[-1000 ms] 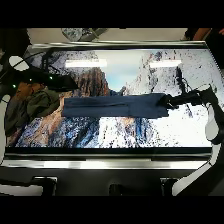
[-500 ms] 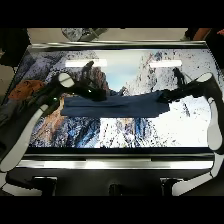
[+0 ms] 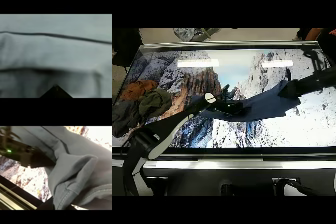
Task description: Fold the shirts.
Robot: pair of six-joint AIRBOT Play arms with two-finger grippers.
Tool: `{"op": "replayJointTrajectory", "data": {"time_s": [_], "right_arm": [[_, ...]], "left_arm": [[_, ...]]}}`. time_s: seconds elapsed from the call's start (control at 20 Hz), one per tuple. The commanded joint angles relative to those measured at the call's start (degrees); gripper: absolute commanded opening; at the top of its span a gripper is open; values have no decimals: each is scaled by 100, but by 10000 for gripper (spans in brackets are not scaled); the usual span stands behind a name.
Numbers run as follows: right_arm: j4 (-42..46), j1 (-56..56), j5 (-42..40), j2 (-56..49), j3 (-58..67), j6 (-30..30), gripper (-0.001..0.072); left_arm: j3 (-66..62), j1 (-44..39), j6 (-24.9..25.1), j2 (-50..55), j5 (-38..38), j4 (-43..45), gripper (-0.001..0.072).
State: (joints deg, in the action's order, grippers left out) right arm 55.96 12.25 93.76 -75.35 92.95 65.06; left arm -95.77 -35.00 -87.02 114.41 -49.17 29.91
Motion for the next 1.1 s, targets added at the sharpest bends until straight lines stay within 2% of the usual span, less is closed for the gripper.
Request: {"op": "replayJointTrajectory", "data": {"time_s": [0.0, 0.15, 0.3, 0.5, 0.65, 0.85, 1.05], "right_arm": [[37, -31, 146, 787, 4, 339, 44], [203, -31, 129, 1060, 4, 468, 45], [234, -33, 131, 846, 2, 411, 44], [192, -627, -48, 164, 2, 131, 43], [26, -1368, -745, -518, 2, 118, 44], [-726, -1980, -1762, -1639, 4, 258, 45], [-1731, -2321, -2448, -2743, 4, 494, 46]], "left_arm": [[-243, -404, -2, 393, 96, -756, 29], [-247, -828, 52, 544, 339, -1176, 30], [-240, -673, 435, 407, 205, -1047, 28], [-240, 313, 428, -433, -514, 540, 28], [-240, 1224, 431, -1338, -951, 1508, 28], [-238, 2326, 457, -2459, -1147, 1709, 29], [-238, 2817, 457, -3191, -1154, 1709, 29]]}}
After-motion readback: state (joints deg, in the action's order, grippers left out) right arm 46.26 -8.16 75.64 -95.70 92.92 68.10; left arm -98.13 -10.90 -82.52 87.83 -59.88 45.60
